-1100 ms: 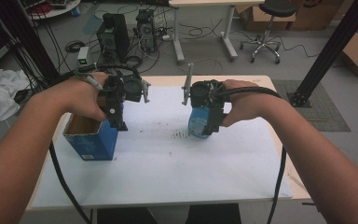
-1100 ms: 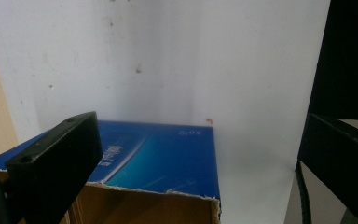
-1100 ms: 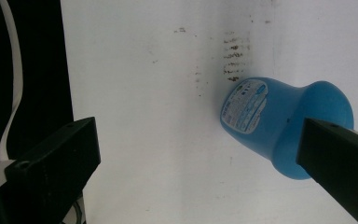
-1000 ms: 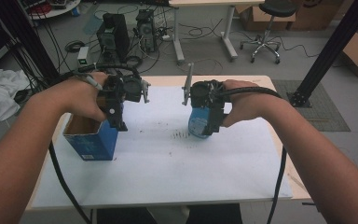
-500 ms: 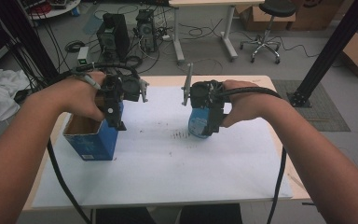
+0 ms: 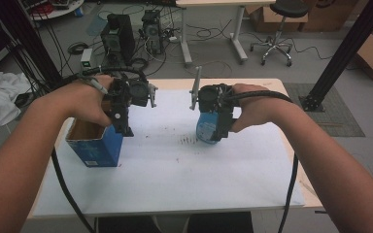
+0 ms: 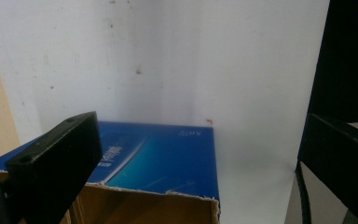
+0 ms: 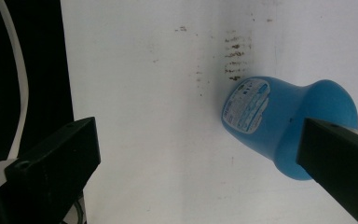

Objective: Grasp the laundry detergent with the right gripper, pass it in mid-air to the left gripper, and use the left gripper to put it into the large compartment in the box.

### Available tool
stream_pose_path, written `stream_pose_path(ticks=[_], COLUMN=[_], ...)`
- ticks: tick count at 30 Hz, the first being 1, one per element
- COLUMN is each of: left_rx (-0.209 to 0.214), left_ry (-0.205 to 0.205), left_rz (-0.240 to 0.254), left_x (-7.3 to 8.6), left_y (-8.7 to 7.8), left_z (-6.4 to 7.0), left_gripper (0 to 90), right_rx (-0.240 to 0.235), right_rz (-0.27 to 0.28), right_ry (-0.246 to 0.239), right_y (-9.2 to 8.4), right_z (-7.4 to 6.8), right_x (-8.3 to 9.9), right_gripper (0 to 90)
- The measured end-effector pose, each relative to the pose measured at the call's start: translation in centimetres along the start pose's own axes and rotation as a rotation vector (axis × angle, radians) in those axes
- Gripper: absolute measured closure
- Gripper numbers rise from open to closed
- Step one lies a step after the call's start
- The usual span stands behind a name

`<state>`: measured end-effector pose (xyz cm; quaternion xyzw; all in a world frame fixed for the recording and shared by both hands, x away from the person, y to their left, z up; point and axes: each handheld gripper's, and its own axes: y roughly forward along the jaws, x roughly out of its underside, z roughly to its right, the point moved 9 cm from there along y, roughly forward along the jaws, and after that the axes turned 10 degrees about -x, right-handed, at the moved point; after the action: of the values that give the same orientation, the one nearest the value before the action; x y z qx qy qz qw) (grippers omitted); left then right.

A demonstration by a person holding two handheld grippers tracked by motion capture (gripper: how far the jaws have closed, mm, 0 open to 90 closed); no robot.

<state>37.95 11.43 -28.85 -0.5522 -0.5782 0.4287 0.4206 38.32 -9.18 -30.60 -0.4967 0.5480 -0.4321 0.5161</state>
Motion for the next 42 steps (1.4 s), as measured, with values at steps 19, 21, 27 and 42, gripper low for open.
stream_pose_path(ticks=[19, 21, 27, 42], left_rx=[0.003, 0.005, -0.005, -0.01], left_ry=[-0.002, -0.003, 0.007, 0.006], left_rz=[0.003, 0.007, 0.016, 0.026], left_x=[-0.3, -0.4, -0.6, -0.4], left_y=[0.3, 0.2, -0.1, -0.5], left_z=[0.1, 0.3, 0.3, 0.6], left_gripper=[0.1, 0.1, 0.1, 0.1], right_rx=[0.019, 0.016, 0.022, 0.045], right_rz=[0.068, 0.086, 0.141, 0.38], right_ry=[0.085, 0.109, 0.17, 0.3], right_y=[-0.2, 0.1, 1.7, 5.1], right_z=[-0.5, -0.4, 0.6, 3.9], right_x=[4.7, 5.7, 8.1, 10.3], right_gripper=[0.0, 0.0, 0.0, 0.0])
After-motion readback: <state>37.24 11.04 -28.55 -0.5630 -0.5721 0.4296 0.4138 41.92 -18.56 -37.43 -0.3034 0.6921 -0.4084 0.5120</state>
